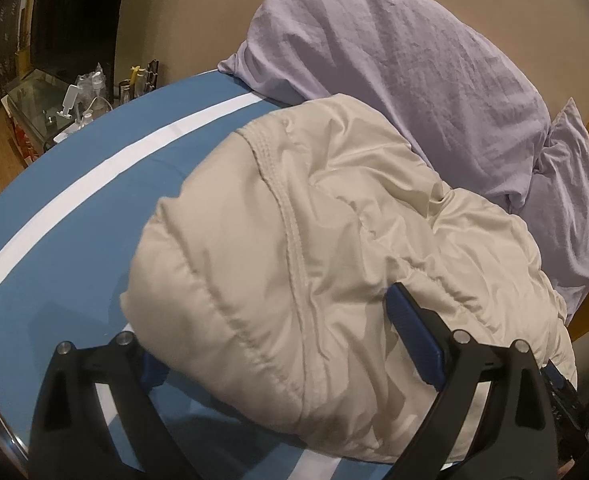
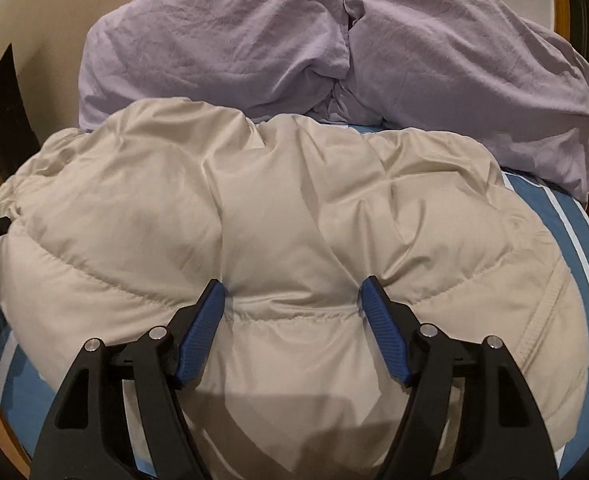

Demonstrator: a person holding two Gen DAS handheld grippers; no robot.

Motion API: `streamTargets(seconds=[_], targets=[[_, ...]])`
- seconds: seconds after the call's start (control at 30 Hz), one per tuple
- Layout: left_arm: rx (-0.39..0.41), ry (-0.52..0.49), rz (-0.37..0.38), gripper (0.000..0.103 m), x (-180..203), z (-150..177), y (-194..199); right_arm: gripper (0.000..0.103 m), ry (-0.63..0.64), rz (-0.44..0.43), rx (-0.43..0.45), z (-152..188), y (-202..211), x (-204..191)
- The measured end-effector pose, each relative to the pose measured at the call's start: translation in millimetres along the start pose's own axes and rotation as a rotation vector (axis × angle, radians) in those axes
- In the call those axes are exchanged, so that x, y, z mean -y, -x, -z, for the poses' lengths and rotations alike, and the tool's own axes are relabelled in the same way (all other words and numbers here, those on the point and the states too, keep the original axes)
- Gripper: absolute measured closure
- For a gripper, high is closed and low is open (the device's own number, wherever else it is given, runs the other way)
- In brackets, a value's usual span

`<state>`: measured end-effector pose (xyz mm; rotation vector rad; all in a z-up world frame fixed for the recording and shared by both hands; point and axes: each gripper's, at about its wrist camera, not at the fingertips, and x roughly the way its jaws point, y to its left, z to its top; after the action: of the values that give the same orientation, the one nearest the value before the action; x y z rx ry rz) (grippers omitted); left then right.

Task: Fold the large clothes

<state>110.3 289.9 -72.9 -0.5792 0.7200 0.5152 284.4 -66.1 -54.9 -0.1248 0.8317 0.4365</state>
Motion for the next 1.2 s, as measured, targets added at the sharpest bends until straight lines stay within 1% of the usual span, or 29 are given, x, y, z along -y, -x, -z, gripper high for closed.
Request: streamTargets(seconds=[0.2,0.37,0.53,0.57,0.63,0.67,0.73,0.77,0.8,0.83,0.9,0.97,1.07,1.2], targets=[[0.004,0.013,0.012,0.008,-0.5,0.0,-4.8,0.028,0.027,0.029,0.018,5.7,-10.4,-6.4],[0.008,0.048,0.021,0.008,-1.5,0.5,-8.7,0.028,0.029,0.031,0.011,6.4,-14.3,-6.0],[0.014,0.036,0.012,0.009,1.0,-0.5,-10.6,0.027,0.028,0.027,0.006,6.9,-16.6,-5.7],[0.015,0.034,0.011,0.011,1.4,-0.6,-10.7,0.027,0.027,0.025,0.005,7.0,-17.1,-5.7],[0.023,0.026,0.010,0.025,2.9,-1.1,-10.0,0.027,0.026,0.026,0.006,7.3,-17.7,-6.2],[0.027,0.024,0.008,0.030,3.8,-1.5,-8.8,0.027,0.025,0.025,0.006,7.4,-18.0,-6.4],[0.036,0.028,0.011,0.049,4.4,-4.5,-3.6,0.027,0.024,0.023,0.005,7.4,-18.7,-6.3],[0.040,0.033,0.016,0.054,4.2,-6.1,-0.9,0.027,0.023,0.023,0.005,7.5,-19.0,-6.2],[0.046,0.041,0.031,0.062,4.2,-9.0,3.5,0.027,0.023,0.023,0.005,7.6,-19.2,-6.7],[0.049,0.048,0.046,0.065,5.5,-11.6,7.0,0.027,0.022,0.023,0.004,7.6,-19.5,-6.5],[0.059,0.048,0.062,0.068,11.1,-16.5,14.9,0.027,0.021,0.023,0.004,7.9,-19.5,-6.3],[0.079,0.031,0.066,0.070,21.2,-20.5,22.5,0.027,0.021,0.023,0.003,8.1,-19.7,-6.3],[0.112,0.001,0.094,0.071,40.3,-26.1,36.9,0.027,0.023,0.024,0.001,8.9,-19.8,-6.2],[0.145,-0.024,0.183,0.072,70.2,-32.4,59.6,0.027,0.023,0.025,0.002,9.4,-20.2,-6.5]])
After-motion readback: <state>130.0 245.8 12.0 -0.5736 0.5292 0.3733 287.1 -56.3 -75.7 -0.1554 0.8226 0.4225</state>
